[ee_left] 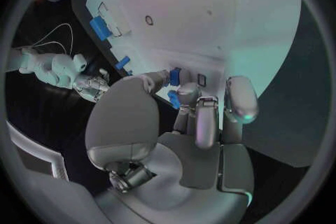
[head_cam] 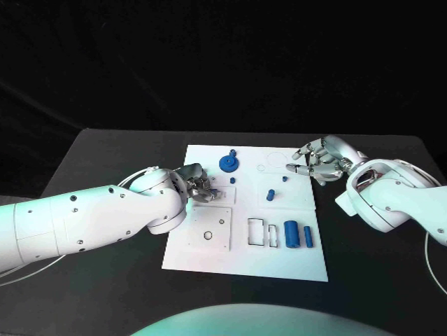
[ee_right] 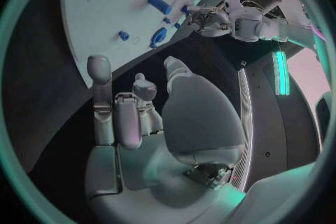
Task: Assemble the parts on the task board
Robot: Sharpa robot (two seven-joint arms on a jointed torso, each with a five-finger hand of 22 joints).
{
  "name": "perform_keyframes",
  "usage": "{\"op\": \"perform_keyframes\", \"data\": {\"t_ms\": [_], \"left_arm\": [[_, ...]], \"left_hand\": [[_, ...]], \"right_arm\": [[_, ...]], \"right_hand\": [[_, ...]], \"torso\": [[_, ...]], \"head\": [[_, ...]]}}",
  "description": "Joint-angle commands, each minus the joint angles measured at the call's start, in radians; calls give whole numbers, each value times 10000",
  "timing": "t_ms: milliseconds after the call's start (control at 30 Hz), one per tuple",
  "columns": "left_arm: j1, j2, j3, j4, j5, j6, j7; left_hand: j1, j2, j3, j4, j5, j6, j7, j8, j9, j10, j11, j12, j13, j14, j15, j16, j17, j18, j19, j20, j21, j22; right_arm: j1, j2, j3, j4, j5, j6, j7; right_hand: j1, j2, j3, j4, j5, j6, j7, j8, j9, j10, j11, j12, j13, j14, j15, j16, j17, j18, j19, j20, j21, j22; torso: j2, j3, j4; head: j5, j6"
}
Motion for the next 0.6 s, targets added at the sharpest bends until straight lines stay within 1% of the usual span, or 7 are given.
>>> {"op": "perform_keyframes", "data": {"t_ms": [33, 167, 300, 467, 533, 567, 600], "left_arm": [[-7, 16, -5, -15, 128, -76, 66], [-7, 6, -4, -28, 143, -262, 190], [-7, 2, -4, -18, 192, -354, 285], [-7, -10, -2, 31, 334, -461, 412], [-8, -30, 0, 74, 424, -555, 478], [-8, -41, 1, 99, 449, -605, 510], [-8, -55, 2, 135, 473, -658, 547]], "left_hand": [[197, -24, 229, -45, -49, -100, -4, 69, 6, -39, -39, 50, -18, 1058, -89, 36, 2633, -105, -2, -48, -26, 540], [407, -101, 548, -112, -52, -170, -10, 175, 7, -83, -46, 30, -80, 1058, -95, 36, 2633, -102, -16, -56, -52, 549], [618, -107, 854, -224, -57, -224, -27, 268, 15, -125, -62, 2, -143, 1058, -106, 36, 2633, -99, -28, -65, -75, 555], [1044, -60, 1423, -615, -54, -298, -73, 473, 72, -106, -102, -1, -153, 1058, -141, 36, 2633, -98, -30, -95, -81, 579], [1129, -68, 1673, -780, -52, -357, -61, 627, 135, -82, -99, -17, -177, 1058, -147, 36, 2633, -99, -26, -106, -77, 596], [1152, -81, 1922, -916, -52, -409, -32, 821, 231, -23, -88, -21, -173, 1058, -145, 36, 2633, -101, -21, -112, -73, 613], [1135, -82, 2095, -985, -52, -433, -15, 939, 290, 24, -82, -16, -163, 1058, -139, 36, 2633, -105, -12, -109, -61, 629]], "right_arm": [[-13, 13, -1, 3, -150, 118, -44], [-35, 13, -1, -4, -174, 121, -79], [-54, 10, -1, -7, -185, 128, -91], [-68, 7, -1, -6, -199, 134, -94], [-71, 5, -1, -3, -201, 135, -90], [-72, 4, -1, -2, -202, 136, -89], [-73, 3, -1, 0, -203, 136, -89]], "right_hand": [[-65, 67, -67, -8, 70, -63, -11, 35, 12, -56, -4, -9, -14, 237, -10, -21, 4, 62, -44, 2, -53, -22], [-24, 102, -42, -9, 199, -70, -12, 39, 19, -59, -7, -18, -34, 244, -13, -24, 16, 62, -23, -1, -80, -33], [-12, 105, -36, -10, 250, -70, -13, 41, 22, -58, -8, -18, -39, 248, -14, -22, 26, 61, -14, -2, -84, -33], [8, 104, -27, -12, 323, -72, -15, 44, 25, -55, -10, -18, -45, 248, -16, -30, 22, 64, -13, -4, -121, -52], [8, 104, -27, -12, 323, -72, -15, 44, 25, -55, -10, -18, -45, 248, -16, -30, 22, 64, -13, -4, -121, -52], [8, 104, -27, -12, 323, -72, -15, 44, 25, -55, -10, -18, -45, 248, -16, -30, 22, 64, -13, -4, -121, -52], [8, 104, -27, -12, 323, -72, -15, 44, 25, -55, -10, -18, -45, 248, -16, -30, 22, 64, -13, -4, -121, -52]], "torso": [[5, 1, 6], [-5, -1, 1], [1, 0, -5], [-5, 0, -4], [-4, 0, -2], [-3, 0, -4], [-1, 1, -5]], "head": [[6, -3], [8, 5], [14, 11], [11, 15], [9, 15], [10, 16], [12, 17]]}}
